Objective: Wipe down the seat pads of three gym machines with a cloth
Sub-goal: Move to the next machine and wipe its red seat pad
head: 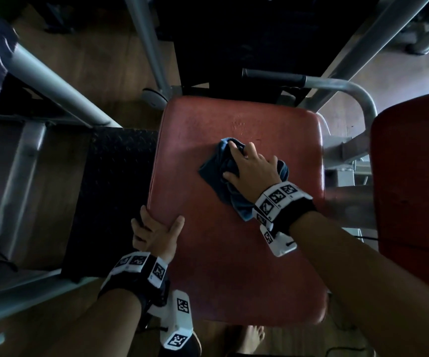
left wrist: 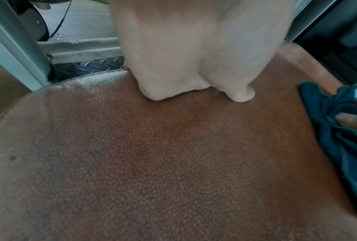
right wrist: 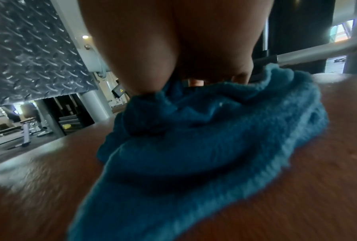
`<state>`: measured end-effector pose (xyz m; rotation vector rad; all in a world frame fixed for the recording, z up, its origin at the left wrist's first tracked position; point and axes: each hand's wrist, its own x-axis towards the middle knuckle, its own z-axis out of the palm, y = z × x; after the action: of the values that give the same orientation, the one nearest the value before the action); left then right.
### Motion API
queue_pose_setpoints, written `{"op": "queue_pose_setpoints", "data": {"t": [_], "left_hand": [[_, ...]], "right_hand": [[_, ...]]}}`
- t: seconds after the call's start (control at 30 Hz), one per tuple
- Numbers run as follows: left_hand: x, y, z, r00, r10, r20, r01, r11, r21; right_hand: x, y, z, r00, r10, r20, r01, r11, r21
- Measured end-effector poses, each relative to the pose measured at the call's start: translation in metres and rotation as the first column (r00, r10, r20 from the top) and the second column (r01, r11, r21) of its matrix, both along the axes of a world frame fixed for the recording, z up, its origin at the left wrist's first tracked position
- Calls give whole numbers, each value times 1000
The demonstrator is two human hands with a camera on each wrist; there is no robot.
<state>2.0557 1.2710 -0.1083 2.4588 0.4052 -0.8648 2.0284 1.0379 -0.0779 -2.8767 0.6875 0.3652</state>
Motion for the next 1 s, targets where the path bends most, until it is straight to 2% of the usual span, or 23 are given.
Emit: {"op": "queue_pose_setpoints", "data": {"t": [0.27,0.47,0.7,0.9,1.0], "left_hand": [[-1,-2,1,1000,-6,16,6,1000,14],[-1,1,2,1000,-2,0,2,1000,-22],[1,-2,2,1000,3,-16,-3,1000,6],[0,-1,4,1000,-1,-16,0,1000,-17],[-1,-1,3,1000,-3,-13,2,1000,-20]], "right_hand": [[2,7,0,996,-83,-34,84,996,40],[-19,13,3,994,7,-106,-2,999,46],[23,-7,10,990,-70,-123,77,995,59],[-14,14,9,978,71,-197,-66,997,34],[-6,10,10,981,37,-192,-30,999,40]]}}
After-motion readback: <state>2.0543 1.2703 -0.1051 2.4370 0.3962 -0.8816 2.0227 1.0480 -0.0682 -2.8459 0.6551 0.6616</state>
